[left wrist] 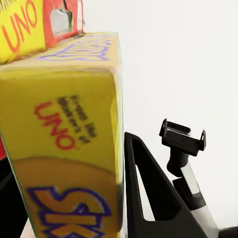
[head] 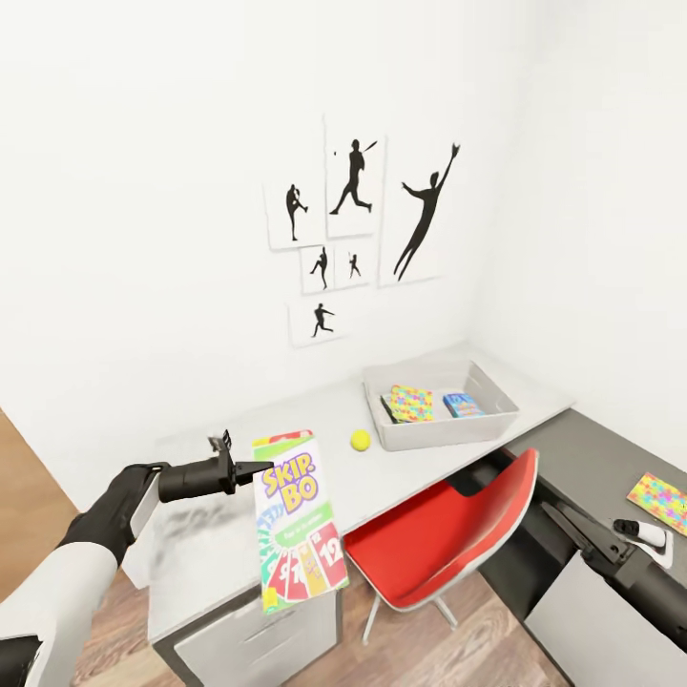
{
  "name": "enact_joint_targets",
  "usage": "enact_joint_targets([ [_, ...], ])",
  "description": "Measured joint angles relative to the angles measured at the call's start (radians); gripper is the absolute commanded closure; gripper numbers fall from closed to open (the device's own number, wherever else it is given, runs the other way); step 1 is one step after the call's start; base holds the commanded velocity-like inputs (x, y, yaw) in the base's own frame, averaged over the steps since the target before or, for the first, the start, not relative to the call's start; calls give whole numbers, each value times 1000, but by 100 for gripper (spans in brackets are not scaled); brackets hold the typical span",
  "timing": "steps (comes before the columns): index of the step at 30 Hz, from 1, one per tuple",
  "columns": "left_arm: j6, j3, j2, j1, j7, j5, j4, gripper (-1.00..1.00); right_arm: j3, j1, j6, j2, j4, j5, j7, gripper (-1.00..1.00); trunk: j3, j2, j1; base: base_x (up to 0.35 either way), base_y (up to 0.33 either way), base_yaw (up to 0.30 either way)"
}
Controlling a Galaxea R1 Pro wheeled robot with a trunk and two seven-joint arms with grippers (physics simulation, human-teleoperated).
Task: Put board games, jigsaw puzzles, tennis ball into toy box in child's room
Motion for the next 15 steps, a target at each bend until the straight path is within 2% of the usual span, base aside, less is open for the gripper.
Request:
enact_joint_targets([
  [15,-1,1,1,0,-2,-2,0,100,0,0,-2,4,0,3,-2,-100,0,0,0,2,-344,-5],
])
